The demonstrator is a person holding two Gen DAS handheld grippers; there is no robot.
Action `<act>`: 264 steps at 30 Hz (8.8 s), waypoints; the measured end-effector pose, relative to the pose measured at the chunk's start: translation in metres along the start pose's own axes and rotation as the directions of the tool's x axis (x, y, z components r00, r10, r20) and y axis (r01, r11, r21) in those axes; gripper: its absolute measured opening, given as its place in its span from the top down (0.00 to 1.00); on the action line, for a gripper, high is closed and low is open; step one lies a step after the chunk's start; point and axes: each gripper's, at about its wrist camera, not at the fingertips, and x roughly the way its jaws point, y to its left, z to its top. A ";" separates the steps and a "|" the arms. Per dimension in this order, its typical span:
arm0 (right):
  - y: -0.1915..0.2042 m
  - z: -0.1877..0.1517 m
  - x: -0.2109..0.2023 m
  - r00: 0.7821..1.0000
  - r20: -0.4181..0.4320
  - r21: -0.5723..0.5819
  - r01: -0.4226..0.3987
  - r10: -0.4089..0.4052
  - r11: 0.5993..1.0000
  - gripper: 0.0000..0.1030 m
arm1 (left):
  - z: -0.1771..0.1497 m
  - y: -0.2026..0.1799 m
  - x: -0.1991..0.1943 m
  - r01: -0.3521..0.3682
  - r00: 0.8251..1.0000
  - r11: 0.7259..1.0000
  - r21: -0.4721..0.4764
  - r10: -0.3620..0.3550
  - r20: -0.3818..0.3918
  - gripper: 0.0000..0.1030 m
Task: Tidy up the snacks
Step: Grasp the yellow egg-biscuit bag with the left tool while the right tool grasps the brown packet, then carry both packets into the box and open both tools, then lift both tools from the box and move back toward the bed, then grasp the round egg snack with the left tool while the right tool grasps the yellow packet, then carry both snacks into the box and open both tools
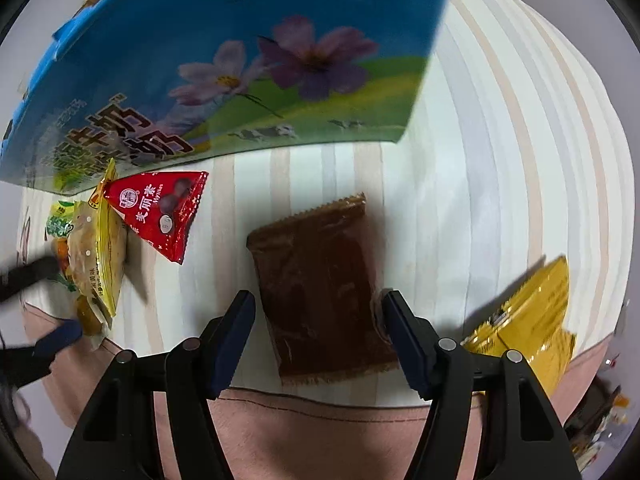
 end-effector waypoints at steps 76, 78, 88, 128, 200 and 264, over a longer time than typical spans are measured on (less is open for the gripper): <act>0.030 0.052 -0.184 0.949 0.229 -0.097 -0.198 0.215 0.975 0.41 | -0.027 -0.192 -0.100 0.006 1.000 0.750 0.662 -0.009 0.001 0.63; 0.036 0.084 -0.184 0.954 0.229 -0.092 -0.177 0.193 0.980 0.41 | 0.002 -0.210 -0.081 0.022 0.999 0.768 0.640 0.005 -0.041 0.63; 0.009 0.164 -0.128 0.986 0.104 -0.034 -0.125 0.128 0.992 0.40 | 0.066 -0.236 0.009 0.040 0.962 0.825 0.564 0.121 -0.245 0.63; 0.034 0.110 -0.136 0.977 0.211 -0.067 0.019 -0.004 0.998 0.11 | 0.034 -0.161 -0.086 -0.338 0.935 0.677 0.654 0.160 0.317 0.11; -0.061 -0.024 -0.047 0.999 -0.033 0.059 -0.011 0.013 0.998 0.07 | -0.074 0.038 -0.045 -0.529 0.848 0.652 0.543 0.405 0.341 0.05; 0.032 -0.064 -0.009 0.988 -0.098 0.033 -0.114 0.116 0.993 0.48 | -0.061 0.057 -0.033 -0.245 0.958 0.816 0.523 0.286 0.003 0.56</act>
